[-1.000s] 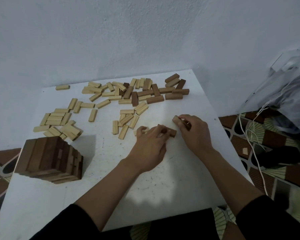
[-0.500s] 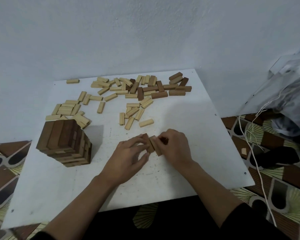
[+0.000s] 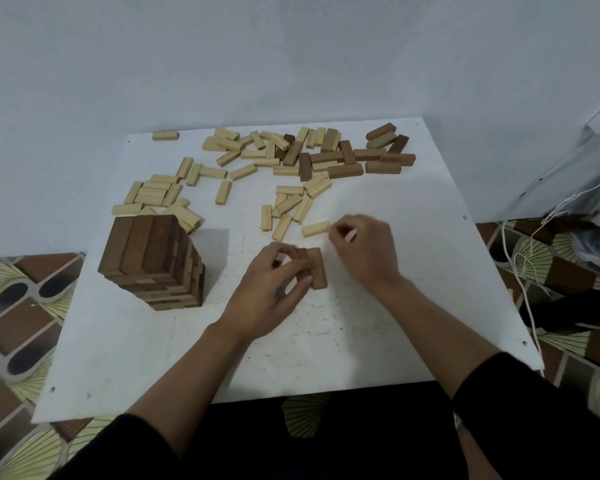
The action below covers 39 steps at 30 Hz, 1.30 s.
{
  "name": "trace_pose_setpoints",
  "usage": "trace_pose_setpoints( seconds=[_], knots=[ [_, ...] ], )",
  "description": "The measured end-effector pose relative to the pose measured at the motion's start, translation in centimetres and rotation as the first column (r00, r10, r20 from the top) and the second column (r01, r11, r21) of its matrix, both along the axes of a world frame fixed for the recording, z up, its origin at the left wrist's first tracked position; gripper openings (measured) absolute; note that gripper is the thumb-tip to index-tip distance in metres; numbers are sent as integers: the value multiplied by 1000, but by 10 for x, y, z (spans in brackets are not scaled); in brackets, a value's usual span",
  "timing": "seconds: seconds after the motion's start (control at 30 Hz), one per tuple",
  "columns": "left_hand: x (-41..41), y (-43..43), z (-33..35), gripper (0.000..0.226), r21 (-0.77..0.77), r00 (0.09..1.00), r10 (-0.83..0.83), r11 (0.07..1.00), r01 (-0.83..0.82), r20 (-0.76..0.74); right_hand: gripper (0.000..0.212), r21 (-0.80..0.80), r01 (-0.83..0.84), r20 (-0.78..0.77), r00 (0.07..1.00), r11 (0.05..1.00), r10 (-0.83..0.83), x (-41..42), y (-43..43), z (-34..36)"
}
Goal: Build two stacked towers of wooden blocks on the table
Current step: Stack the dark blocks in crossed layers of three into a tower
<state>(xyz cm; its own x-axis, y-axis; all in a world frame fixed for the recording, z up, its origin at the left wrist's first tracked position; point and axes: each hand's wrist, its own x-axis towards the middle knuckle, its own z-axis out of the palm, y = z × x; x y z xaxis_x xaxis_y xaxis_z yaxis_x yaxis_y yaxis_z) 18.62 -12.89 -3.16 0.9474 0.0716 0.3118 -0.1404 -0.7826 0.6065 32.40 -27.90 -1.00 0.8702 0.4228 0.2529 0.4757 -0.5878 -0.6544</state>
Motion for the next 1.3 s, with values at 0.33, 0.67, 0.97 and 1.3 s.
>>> trace_pose_setpoints(
  seconds=[0.33, 0.67, 0.97, 1.3],
  knots=[
    [0, -1, -2, 17, 7, 1000, 3, 1000, -2, -19, 44, -335, 14, 178, 983, 942, 49, 86, 18, 4],
    [4, 2, -5, 15, 31, 998, -10, 999, 12, -62, 44, -401, -3, 252, 961, 916, 114, 79, 20, -12],
    [3, 3, -7, 15, 4, 996, -5, 1000, 6, -86, 39, -324, -34, 267, 955, 945, 126, 45, 1, -5],
    [2, 3, -7, 19, -52, 997, 0, 999, -4, -73, 15, -144, -26, 185, 981, 989, 53, -8, -24, -11]
  ],
)
